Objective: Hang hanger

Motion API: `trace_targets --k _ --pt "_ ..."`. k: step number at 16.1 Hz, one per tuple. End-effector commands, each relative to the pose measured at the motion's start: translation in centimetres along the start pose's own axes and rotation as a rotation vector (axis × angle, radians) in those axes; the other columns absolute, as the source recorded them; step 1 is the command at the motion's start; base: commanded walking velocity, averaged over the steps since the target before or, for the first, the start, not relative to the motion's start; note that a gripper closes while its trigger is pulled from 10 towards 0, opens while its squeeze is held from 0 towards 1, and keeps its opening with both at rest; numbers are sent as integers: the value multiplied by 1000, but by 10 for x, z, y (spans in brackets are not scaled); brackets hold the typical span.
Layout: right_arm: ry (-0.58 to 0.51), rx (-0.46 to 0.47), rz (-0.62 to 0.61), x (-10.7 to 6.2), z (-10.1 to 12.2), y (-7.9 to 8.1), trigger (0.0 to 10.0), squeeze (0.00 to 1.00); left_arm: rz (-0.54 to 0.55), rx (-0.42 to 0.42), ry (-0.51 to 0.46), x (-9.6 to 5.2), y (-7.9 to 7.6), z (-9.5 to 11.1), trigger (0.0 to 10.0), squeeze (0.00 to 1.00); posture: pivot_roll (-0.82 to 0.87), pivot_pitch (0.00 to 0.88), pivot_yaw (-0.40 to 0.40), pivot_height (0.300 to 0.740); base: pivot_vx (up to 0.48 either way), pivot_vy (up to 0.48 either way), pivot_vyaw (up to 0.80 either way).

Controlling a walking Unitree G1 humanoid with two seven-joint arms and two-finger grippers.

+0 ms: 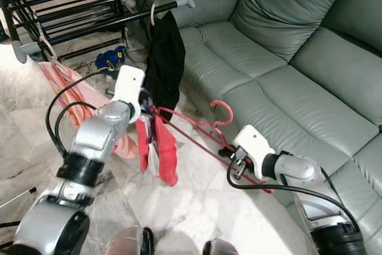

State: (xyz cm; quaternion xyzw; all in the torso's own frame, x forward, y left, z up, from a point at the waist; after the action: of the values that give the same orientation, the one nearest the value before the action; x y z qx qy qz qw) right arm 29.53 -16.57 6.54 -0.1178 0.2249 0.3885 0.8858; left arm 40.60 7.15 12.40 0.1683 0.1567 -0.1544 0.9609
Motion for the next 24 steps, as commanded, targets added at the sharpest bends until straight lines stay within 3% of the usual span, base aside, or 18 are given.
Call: trace_targets --k 1,6,7,8,10,11,14,15,16,18,19,21,23,24 --pt "0 0 -11 3 0 -3 10000 0 -26 28 -59 -5 -6 15 10000 0 -22 42 11 740 0 0 0" --pt "0 37 -145 12 -6 -25 10000 0 -85 49 -116 -17 -19 28 10000 0 -9 47 2 740 0 0 0" --pt "-4 42 -181 12 -6 -32 10000 0 -84 96 -137 -21 -17 29 10000 0 -9 47 2 740 0 0 0" --pt "-8 83 -234 11 -8 -41 10000 0 -143 86 -166 -26 -21 31 10000 0 -12 48 0 740 0 0 0" --pt "-17 210 -326 7 -19 -56 10000 0 -385 7 -317 -51 -45 54 10000 0 -12 52 -3 740 0 0 0" --pt "-37 308 -385 5 -27 -64 10000 0 -534 44 -447 -79 -62 72 10000 0 -7 53 -5 740 0 0 0" --pt "-81 446 -484 3 -33 -78 10000 0 -727 190 -526 -118 -90 69 10000 0 -3 56 -8 740 0 0 0" --pt "-103 516 -557 -2 -35 -91 10000 0 -777 220 -535 -131 -97 63 10000 0 -2 56 -9 740 0 0 0" --pt "-134 592 -644 -9 -36 -106 10000 0 -782 208 -512 -135 -99 52 10000 0 -2 56 -9 740 0 0 0" --pt "-170 711 -732 -18 -37 -120 10000 0 -705 239 -468 -124 -93 34 10000 0 3 58 -11 740 0 0 0" --pt "-285 873 -801 -24 -24 -133 10000 0 -540 321 -379 -100 -77 7 10000 0 -3 60 -9 740 0 0 0" --pt "-429 972 -819 -26 4 -142 10000 0 -414 403 -304 -83 -65 -15 10000 0 -12 60 -6 740 0 0 0" --pt "-589 1054 -732 -16 49 -135 10000 0 -394 387 -277 -79 -72 -20 10000 0 -18 60 -3 740 0 0 0" --pt "-589 1045 -647 -3 63 -121 10000 0 -400 385 -281 -79 -77 -18 10000 0 -18 60 -3 740 0 0 0"
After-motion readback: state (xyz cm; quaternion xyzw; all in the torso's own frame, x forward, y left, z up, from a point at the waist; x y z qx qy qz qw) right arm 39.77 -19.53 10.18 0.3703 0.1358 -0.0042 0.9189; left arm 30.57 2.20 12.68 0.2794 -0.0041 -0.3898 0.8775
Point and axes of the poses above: a point about 5 cm out from each wrist's last joint towards the gripper, its own x axis pointing out of the wrist towards the gripper, its own z axis along the axis of the wrist's last joint, y = z × x, the point moved 6 cm from there along x, pointing out of the wrist towards the gripper, and after that the axes turned 8 degrees about x, right-handed, at the moved point
